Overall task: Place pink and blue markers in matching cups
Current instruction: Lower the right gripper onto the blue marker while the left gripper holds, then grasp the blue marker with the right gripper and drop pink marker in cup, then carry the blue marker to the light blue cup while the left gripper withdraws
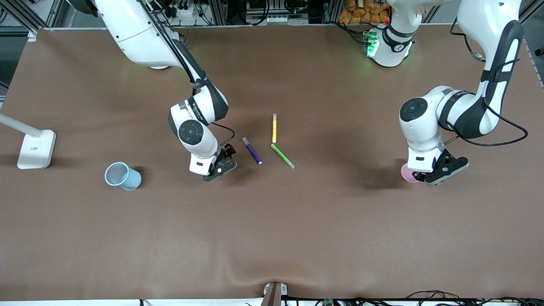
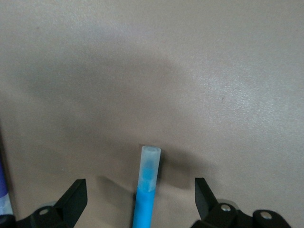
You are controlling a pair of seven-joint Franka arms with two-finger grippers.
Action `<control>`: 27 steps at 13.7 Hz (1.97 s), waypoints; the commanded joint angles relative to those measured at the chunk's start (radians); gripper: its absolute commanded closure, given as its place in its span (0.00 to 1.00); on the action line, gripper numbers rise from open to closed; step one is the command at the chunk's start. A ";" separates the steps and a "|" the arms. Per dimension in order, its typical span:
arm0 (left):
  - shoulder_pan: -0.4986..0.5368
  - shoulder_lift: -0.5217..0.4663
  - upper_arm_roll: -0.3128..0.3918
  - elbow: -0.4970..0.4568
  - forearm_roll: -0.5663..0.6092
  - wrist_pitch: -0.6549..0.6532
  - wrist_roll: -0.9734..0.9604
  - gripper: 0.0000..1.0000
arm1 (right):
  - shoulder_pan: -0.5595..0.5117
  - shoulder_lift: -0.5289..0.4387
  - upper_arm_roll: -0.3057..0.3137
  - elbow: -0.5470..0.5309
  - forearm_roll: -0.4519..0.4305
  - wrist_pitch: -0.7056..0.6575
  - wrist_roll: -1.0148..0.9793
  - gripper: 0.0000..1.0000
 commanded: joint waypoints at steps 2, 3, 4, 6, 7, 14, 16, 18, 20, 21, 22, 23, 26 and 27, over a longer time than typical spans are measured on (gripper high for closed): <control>-0.016 -0.008 0.000 0.001 0.028 -0.004 -0.027 0.00 | 0.016 0.018 -0.010 -0.003 -0.009 0.050 0.021 0.00; -0.016 -0.011 0.000 0.004 0.028 -0.005 -0.024 0.00 | 0.016 0.023 -0.010 -0.002 -0.009 0.055 0.021 0.00; -0.016 -0.012 0.000 0.005 0.028 -0.005 -0.022 0.00 | 0.016 0.024 -0.011 -0.002 -0.012 0.055 0.019 0.00; -0.016 -0.017 -0.006 0.014 0.026 -0.007 -0.022 0.00 | 0.014 0.023 -0.011 -0.002 -0.046 0.054 0.018 0.66; -0.013 -0.021 -0.014 0.022 0.020 -0.007 -0.018 0.00 | 0.012 0.023 -0.010 -0.003 -0.063 0.052 0.018 0.92; -0.008 -0.054 -0.014 0.093 -0.200 -0.013 0.250 0.00 | -0.001 -0.008 -0.013 0.004 -0.069 0.047 -0.014 1.00; -0.011 -0.054 -0.016 0.149 -0.276 -0.089 0.382 0.00 | -0.036 -0.032 -0.013 0.015 -0.068 0.041 -0.083 1.00; -0.014 -0.054 -0.038 0.210 -0.390 -0.167 0.477 0.00 | -0.063 -0.057 -0.010 0.032 -0.065 0.037 -0.157 1.00; -0.013 -0.054 -0.078 0.295 -0.506 -0.311 0.557 0.00 | -0.084 -0.074 -0.007 0.046 -0.057 0.038 -0.209 1.00; -0.010 -0.058 -0.101 0.332 -0.561 -0.374 0.600 0.00 | -0.086 -0.081 -0.005 0.058 -0.051 0.037 -0.228 1.00; -0.008 -0.074 -0.114 0.367 -0.619 -0.434 0.655 0.00 | -0.090 -0.088 -0.002 0.067 -0.049 0.037 -0.231 1.00; -0.008 -0.087 -0.118 0.390 -0.676 -0.477 0.709 0.00 | -0.093 -0.089 0.001 0.077 -0.048 0.037 -0.231 1.00; -0.004 -0.175 -0.121 0.399 -0.878 -0.527 0.829 0.00 | -0.095 -0.089 0.009 0.161 0.073 -0.046 -0.248 1.00; -0.002 -0.202 -0.117 0.404 -0.955 -0.559 0.855 0.00 | -0.096 -0.089 0.009 0.191 0.114 -0.089 -0.280 1.00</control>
